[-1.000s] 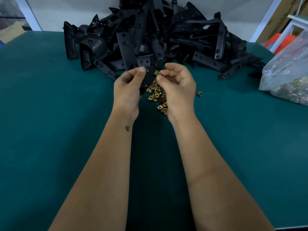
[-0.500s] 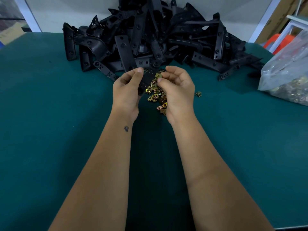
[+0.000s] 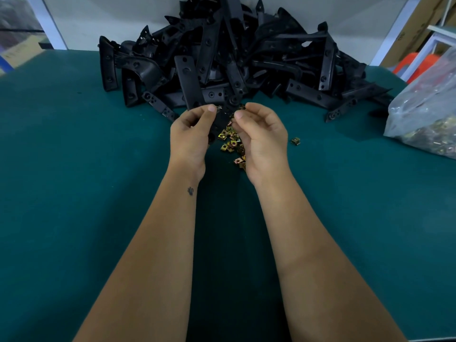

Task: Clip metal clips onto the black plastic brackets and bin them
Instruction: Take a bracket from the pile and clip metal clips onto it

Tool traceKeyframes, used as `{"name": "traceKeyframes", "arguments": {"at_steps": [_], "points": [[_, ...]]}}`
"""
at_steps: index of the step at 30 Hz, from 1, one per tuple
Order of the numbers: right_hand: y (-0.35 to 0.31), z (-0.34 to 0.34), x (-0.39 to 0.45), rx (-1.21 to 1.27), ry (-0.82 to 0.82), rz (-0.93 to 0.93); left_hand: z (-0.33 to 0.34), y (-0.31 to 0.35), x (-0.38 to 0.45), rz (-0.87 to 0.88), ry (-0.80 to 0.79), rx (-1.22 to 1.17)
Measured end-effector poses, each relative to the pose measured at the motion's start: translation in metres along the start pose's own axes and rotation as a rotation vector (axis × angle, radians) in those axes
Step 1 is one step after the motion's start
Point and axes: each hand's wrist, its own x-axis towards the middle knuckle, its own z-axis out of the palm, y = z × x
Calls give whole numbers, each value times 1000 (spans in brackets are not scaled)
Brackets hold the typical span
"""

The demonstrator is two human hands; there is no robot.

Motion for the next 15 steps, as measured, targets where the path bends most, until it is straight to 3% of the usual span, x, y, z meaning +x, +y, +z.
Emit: {"name": "traceKeyframes", "arguments": {"at_steps": [15], "points": [[0, 0, -3, 66, 57, 138, -1, 1, -6, 10, -26, 13]]}}
